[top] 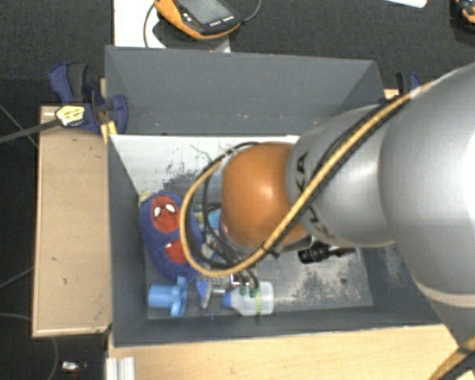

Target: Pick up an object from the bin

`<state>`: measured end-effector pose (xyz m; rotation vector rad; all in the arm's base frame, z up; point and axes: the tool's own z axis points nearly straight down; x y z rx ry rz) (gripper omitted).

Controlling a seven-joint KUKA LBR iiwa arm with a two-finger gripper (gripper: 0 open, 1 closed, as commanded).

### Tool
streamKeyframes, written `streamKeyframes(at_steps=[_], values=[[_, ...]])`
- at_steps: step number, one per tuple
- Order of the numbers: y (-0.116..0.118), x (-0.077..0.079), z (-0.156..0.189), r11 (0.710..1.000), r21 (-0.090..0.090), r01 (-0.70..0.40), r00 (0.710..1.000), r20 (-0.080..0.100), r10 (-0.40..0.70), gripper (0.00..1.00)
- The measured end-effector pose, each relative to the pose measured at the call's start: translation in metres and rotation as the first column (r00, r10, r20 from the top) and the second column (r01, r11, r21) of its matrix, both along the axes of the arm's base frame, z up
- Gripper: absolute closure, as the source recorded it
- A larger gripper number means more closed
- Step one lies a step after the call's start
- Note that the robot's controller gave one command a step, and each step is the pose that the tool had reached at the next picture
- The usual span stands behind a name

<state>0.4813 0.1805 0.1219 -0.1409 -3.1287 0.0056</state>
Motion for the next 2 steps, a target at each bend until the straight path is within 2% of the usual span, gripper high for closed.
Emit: streamKeyframes(at_steps=[1,2], values=[[0.0191,0.015,0.0101,1.0,0.004,0.03,1.0,0.008,-0.03,0.0],[0.0123,0.0156,0.0024,0.999,0.002,0.047,0.999,0.005,-0.047,0.0]])
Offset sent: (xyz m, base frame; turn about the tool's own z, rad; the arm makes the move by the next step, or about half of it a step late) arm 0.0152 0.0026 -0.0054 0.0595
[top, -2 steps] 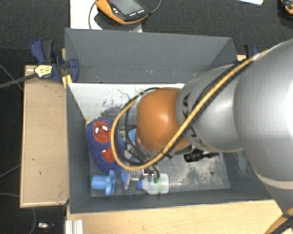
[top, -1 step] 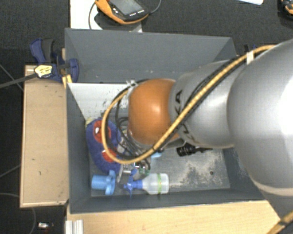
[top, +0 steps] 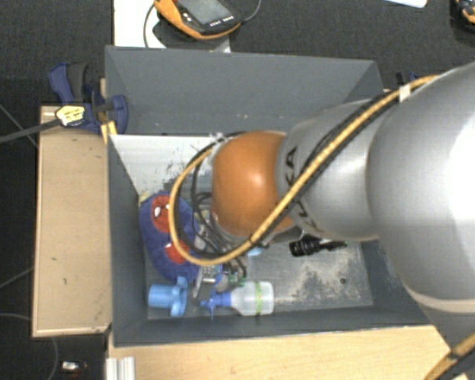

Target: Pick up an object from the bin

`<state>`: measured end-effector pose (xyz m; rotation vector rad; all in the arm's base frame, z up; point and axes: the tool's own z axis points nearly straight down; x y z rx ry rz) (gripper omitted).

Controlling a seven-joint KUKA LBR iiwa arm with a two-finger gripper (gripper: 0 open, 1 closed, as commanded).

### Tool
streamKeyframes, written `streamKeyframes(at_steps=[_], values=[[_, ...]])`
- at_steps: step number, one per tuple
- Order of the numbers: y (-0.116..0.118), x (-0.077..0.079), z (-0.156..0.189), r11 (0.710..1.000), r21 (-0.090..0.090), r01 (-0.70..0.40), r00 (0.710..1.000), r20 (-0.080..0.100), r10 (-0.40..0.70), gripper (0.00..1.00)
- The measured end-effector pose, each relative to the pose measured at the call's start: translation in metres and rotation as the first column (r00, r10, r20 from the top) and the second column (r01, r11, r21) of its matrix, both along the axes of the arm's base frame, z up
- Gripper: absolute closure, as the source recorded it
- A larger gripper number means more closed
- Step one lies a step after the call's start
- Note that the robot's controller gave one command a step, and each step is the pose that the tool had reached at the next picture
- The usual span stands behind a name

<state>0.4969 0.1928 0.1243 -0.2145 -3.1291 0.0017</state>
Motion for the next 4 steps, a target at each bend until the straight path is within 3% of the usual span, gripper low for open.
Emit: streamKeyframes(at_steps=[1,2,4], values=[[-0.005,0.008,0.002,1.0,0.003,-0.016,1.0,0.007,0.016,0.0],[-0.016,0.006,-0.013,1.0,0.001,-0.017,1.0,0.002,0.017,0.0],[-0.008,0.006,-0.022,0.999,0.001,-0.032,0.999,0.004,0.032,0.0]])
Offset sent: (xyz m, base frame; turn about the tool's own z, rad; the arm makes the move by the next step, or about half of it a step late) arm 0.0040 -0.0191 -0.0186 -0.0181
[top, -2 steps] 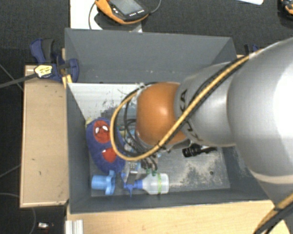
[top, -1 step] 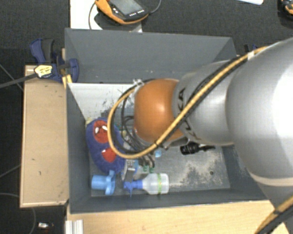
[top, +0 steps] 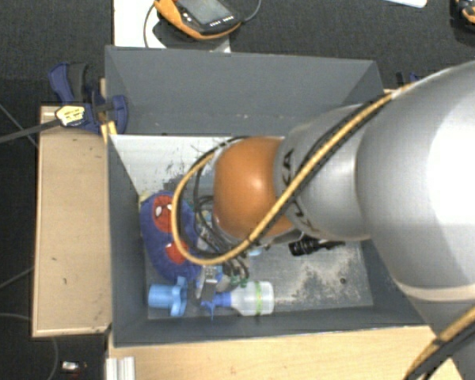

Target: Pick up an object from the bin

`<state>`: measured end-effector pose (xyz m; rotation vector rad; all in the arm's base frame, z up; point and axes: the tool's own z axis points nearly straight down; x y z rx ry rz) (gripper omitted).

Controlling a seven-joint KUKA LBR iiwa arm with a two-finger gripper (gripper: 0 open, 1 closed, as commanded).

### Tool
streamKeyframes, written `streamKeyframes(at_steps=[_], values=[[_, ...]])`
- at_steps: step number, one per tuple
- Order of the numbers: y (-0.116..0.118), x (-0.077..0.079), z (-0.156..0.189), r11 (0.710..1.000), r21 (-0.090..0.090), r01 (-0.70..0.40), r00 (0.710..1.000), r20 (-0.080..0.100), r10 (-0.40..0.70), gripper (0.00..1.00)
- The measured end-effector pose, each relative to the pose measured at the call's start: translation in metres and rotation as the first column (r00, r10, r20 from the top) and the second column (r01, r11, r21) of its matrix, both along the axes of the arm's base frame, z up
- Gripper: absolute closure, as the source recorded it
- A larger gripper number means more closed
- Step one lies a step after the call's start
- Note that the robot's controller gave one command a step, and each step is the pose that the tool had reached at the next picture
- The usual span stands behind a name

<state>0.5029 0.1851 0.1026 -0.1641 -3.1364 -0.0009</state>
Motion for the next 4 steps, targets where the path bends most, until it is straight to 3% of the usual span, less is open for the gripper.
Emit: streamKeyframes(at_steps=[2,3,4], values=[[-0.006,-0.005,-0.013,0.999,0.001,0.05,0.999,-0.001,-0.05,0.0],[-0.028,-0.019,-0.02,0.996,0.003,0.093,0.996,0.004,-0.093,0.0],[-0.025,-0.024,-0.027,0.995,0.001,0.1,0.995,-0.001,-0.1,0.0]])
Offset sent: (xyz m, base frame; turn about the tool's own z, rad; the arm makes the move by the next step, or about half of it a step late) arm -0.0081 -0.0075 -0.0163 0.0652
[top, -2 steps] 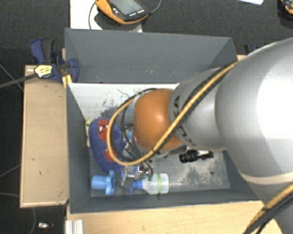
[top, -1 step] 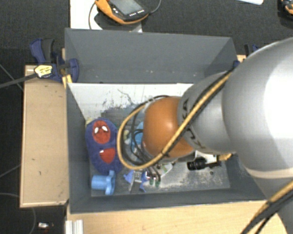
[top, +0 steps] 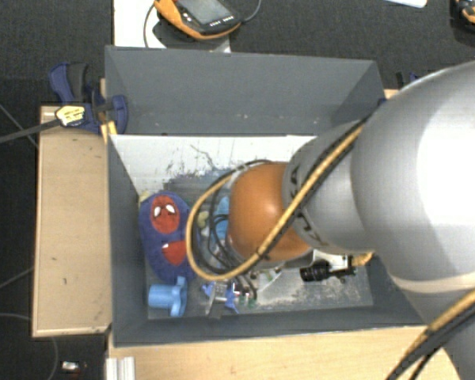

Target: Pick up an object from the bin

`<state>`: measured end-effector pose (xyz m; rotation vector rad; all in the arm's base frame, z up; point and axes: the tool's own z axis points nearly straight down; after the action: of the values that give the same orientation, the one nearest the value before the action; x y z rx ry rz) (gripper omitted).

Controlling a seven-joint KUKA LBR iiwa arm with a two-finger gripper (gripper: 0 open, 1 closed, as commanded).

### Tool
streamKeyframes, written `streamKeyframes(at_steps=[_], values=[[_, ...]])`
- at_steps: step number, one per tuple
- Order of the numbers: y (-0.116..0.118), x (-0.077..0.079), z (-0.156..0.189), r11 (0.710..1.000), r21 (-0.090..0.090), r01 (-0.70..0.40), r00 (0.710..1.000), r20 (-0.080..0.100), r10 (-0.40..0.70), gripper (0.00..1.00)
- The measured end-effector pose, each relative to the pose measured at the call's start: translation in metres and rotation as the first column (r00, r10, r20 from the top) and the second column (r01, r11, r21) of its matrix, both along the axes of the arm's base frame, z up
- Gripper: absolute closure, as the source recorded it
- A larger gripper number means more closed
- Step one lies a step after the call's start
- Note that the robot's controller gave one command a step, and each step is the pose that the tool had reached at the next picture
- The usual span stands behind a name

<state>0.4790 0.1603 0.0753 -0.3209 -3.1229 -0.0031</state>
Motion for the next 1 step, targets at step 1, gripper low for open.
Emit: streamKeyframes(at_steps=[1], values=[[-0.0177,0.003,-0.0037,0.996,-0.001,0.092,0.996,-0.004,-0.092,0.0]])
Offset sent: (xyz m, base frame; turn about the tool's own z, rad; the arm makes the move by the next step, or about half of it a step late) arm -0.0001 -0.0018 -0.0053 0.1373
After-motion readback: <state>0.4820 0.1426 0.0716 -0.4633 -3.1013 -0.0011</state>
